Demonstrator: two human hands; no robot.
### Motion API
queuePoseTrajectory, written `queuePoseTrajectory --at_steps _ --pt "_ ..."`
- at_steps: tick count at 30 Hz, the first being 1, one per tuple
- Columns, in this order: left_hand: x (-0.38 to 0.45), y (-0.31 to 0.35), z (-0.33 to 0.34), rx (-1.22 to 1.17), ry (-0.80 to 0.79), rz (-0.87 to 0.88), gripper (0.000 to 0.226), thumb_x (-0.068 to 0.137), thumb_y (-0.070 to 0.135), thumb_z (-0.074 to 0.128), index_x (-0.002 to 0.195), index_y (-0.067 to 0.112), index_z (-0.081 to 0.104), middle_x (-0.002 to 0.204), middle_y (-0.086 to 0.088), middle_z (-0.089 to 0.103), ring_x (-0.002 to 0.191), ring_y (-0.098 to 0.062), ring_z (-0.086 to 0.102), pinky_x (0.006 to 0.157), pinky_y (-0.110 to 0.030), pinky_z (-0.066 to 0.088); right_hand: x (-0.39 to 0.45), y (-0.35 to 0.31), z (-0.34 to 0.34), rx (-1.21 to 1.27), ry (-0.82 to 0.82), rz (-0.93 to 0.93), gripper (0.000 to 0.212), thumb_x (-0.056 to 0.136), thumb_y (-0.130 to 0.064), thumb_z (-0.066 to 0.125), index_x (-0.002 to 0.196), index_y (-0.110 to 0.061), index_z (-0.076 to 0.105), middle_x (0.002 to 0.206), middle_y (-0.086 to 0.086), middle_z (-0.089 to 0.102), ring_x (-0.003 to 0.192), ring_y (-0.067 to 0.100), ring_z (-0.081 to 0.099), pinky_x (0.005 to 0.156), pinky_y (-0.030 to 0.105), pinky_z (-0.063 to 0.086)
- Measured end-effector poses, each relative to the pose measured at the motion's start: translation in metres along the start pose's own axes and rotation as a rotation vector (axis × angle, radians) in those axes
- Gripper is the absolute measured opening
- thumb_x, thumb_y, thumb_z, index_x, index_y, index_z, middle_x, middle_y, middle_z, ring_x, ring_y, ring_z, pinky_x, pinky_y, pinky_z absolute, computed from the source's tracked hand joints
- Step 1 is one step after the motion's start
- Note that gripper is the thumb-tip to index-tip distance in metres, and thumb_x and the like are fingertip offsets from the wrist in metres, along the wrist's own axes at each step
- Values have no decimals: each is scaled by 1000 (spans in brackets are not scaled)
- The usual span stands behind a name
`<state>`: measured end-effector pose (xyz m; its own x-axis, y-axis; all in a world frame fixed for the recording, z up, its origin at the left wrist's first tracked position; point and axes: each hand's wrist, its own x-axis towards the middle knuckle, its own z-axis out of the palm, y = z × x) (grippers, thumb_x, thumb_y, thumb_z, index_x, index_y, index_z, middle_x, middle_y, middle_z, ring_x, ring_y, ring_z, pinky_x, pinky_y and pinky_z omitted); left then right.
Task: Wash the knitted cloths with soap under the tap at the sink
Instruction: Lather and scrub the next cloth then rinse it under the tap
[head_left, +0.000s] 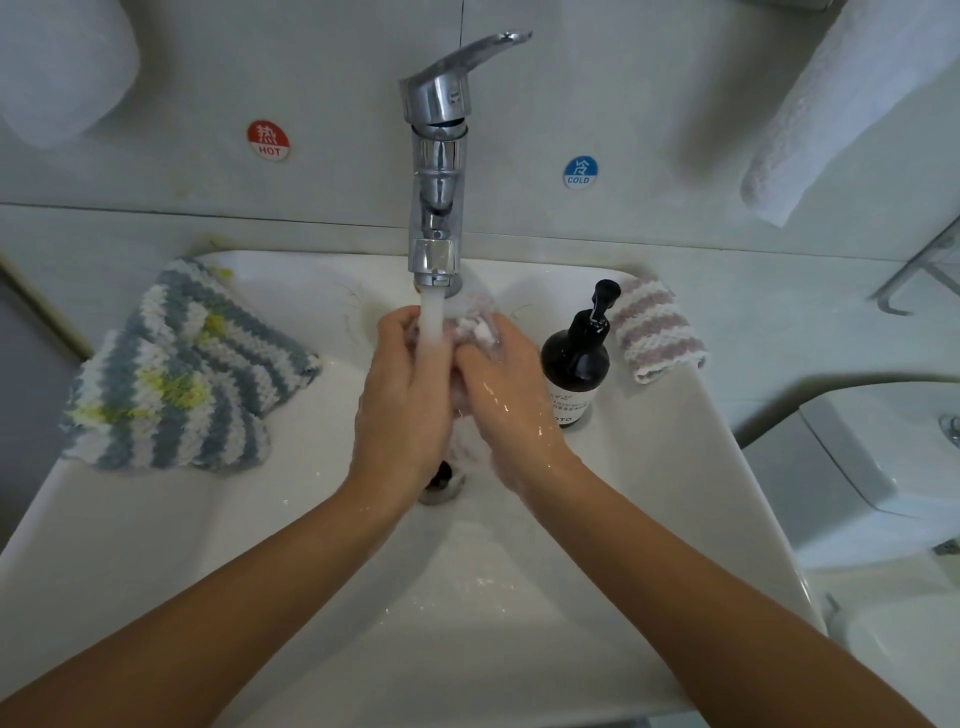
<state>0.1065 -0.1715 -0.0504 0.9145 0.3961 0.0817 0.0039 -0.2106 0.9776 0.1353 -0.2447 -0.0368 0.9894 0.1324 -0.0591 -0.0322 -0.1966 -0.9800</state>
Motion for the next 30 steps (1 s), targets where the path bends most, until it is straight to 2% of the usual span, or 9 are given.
queuePoseTrajectory --at_steps 4,7,9,12,14,18,24,26,30 --pt "-1 1 1 -72 9 -133 27 100 51 36 109 30 48 90 9 66 73 3 64 61 -19 49 0 5 -3 2 -80 3 25 74 -33 52 95 -25 61 91 5 69 85 23 67 68 42 57" --pt "2 0 2 -43 84 -143 25 100 50 39 100 30 53 83 14 65 73 1 63 65 -26 50 -4 6 0 16 -124 32 18 83 -38 52 98 -34 61 84 -12 68 85 9 64 83 45 55" --pt "4 -1 2 -40 125 -131 27 99 49 41 90 32 60 81 19 66 76 -2 65 67 -29 50 -8 7 3 16 -114 19 17 88 -43 51 97 -34 62 83 -15 68 82 4 65 85 42 55" --pt "5 -4 3 -107 165 -155 36 99 51 39 81 38 67 79 12 70 77 -7 68 74 -37 55 -9 7 7 -15 -78 -53 24 94 -44 49 76 -33 60 77 -6 66 73 6 64 65 27 51" --pt "4 -4 3 -110 173 -153 41 101 46 40 80 28 69 75 5 71 74 -10 69 72 -36 55 -8 8 8 -150 -71 -117 33 98 -41 43 69 -30 54 67 -8 59 64 6 57 58 25 42" --pt "8 1 1 -62 182 -109 44 103 37 41 71 20 66 57 6 64 54 -2 61 55 -23 46 -6 6 8 -156 -67 -158 34 101 -43 34 83 -23 55 77 0 63 70 16 60 59 30 46" --pt "10 0 0 -100 174 -14 35 103 33 41 85 11 61 71 -1 63 61 -9 59 59 -26 49 1 6 1 -92 -116 -116 16 98 -34 46 97 -19 53 80 0 62 64 9 55 59 28 46" --pt "9 1 -3 -83 181 50 28 103 31 40 82 17 53 71 4 57 57 1 52 56 -19 46 3 7 -3 -77 -149 -63 34 90 -49 48 101 -18 57 86 8 68 67 22 62 56 36 48" --pt "8 3 -3 -79 90 50 12 102 27 44 93 20 47 80 7 54 62 6 53 55 -12 45 3 0 -8 -136 -184 18 51 90 -70 32 101 -30 62 83 -4 68 65 9 64 55 25 47"
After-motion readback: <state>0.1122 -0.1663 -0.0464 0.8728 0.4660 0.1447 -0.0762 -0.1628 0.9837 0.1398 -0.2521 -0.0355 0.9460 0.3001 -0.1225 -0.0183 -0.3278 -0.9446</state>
